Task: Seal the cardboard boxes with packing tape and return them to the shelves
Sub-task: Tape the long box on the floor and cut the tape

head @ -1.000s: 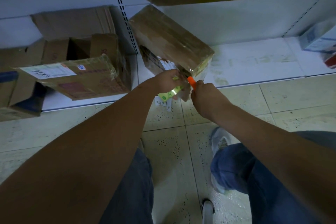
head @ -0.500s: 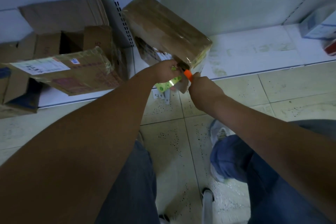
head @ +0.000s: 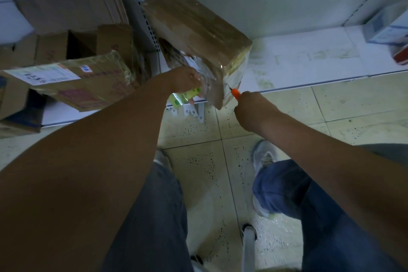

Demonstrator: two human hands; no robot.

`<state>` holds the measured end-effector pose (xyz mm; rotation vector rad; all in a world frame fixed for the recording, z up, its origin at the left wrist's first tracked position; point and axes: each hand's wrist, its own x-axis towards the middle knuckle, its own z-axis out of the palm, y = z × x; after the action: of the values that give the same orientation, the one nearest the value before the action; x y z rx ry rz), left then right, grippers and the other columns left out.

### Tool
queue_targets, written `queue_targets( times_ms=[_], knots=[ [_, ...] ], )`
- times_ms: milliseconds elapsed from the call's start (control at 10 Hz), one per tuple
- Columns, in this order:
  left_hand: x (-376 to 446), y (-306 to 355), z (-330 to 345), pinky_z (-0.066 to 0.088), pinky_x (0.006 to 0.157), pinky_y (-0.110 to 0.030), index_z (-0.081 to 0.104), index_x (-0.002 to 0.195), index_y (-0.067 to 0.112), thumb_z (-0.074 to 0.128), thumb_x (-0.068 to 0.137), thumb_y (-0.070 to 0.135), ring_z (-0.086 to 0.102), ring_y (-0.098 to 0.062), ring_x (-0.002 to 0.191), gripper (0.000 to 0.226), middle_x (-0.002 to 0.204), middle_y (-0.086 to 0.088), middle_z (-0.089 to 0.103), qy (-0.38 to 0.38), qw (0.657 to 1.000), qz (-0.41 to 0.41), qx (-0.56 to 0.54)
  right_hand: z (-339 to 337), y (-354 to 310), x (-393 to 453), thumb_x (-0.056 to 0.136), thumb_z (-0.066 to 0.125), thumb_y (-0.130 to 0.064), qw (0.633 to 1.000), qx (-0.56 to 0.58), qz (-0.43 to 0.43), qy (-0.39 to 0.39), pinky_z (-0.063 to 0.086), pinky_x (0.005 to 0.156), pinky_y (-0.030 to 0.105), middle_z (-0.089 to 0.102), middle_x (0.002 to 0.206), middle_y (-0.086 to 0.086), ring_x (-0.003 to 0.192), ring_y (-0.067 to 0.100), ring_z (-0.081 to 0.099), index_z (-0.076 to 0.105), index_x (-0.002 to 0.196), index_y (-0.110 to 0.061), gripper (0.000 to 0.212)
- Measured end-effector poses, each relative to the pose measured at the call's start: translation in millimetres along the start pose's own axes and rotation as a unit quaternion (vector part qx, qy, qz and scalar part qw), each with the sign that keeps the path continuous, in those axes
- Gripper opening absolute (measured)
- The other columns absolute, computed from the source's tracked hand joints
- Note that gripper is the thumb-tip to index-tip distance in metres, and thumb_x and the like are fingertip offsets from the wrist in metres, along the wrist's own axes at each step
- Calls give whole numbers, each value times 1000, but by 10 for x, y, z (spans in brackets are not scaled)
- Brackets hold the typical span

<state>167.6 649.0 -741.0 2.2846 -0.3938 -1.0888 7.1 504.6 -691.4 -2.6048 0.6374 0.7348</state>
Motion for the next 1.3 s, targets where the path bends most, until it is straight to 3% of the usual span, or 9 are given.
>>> queue_targets(
  times_ms=[100, 300, 400, 500, 700, 900, 1000, 1100, 1300],
  knots=[
    [-62, 28, 11, 60, 53, -31, 59, 121, -6, 58, 100, 13, 73, -24, 69, 28, 107, -21, 69, 1, 998, -9, -62, -72, -20, -93, 98, 52, -16, 999, -45, -3, -30, 46, 58, 28, 53, 84, 3, 75, 19, 60, 57, 122, -5, 27],
    [-154, -13, -65, 60, 52, -31, 59, 117, -8, 58, 100, 14, 72, -20, 63, 27, 104, -24, 69, 48, 993, 6, -112, -396, -75, -129, 96, 49, -60, 984, -110, -73, 123, 40, 62, 30, 50, 73, 0, 64, 16, 53, 53, 86, -14, 47],
    [-154, -37, -86, 60, 79, -50, 60, 110, -5, 59, 99, 19, 71, -30, 90, 26, 109, -23, 67, 99, 993, 32, -63, -362, -103, -155, 97, 53, -54, 974, -191, -92, 77, 39, 67, 31, 47, 75, -2, 74, 19, 54, 55, 95, -18, 36],
    [-132, -63, -102, 53, 93, -51, 59, 114, -6, 55, 101, 19, 64, -39, 104, 28, 117, -25, 64, 105, 993, 55, -5, -409, -71, -225, 97, 54, -53, 975, -170, -127, 65, 43, 69, 32, 50, 75, -3, 70, 15, 54, 52, 84, -21, 34],
    [-165, -67, -97, 53, 95, -42, 57, 117, 16, 52, 101, 25, 64, -30, 107, 19, 116, -13, 65, 135, 989, 51, 37, -296, -388, 390, 92, 66, -44, 938, 113, -201, 259, 39, 62, 28, 56, 81, 0, 71, 18, 54, 56, 95, -13, 32],
    [-157, -150, -75, 51, 96, -46, 59, 121, 0, 54, 102, 19, 63, -36, 110, 27, 124, -20, 62, 97, 994, 45, -9, -62, -592, 703, 83, 69, -59, 949, 109, -153, 255, 36, 61, 28, 52, 75, -2, 69, 20, 54, 49, 88, -20, 44],
    [-189, -163, -71, 48, 92, -34, 59, 128, 6, 53, 102, 22, 62, -29, 112, 31, 124, -14, 64, 109, 993, 32, 34, 18, -687, 799, 89, 62, -54, 945, 83, -129, 289, 38, 61, 29, 56, 77, 1, 73, 25, 61, 54, 89, -19, 36],
    [-157, -201, -116, 54, 91, -36, 61, 126, 9, 54, 100, 22, 66, -28, 107, 29, 119, -12, 67, 105, 994, 21, 20, 46, -733, 840, 93, 59, -50, 949, 45, -103, 296, 38, 62, 30, 58, 81, 3, 73, 23, 59, 58, 97, -17, 33],
    [-518, -264, -294, 58, 83, -52, 67, 102, 2, 56, 101, 19, 70, -35, 95, 20, 107, -21, 69, 80, 985, 15, -151, -38, -693, 737, 90, 63, -56, 960, 97, -108, 241, 43, 62, 33, 55, 76, 2, 74, 24, 60, 59, 94, -15, 41]
  ],
)
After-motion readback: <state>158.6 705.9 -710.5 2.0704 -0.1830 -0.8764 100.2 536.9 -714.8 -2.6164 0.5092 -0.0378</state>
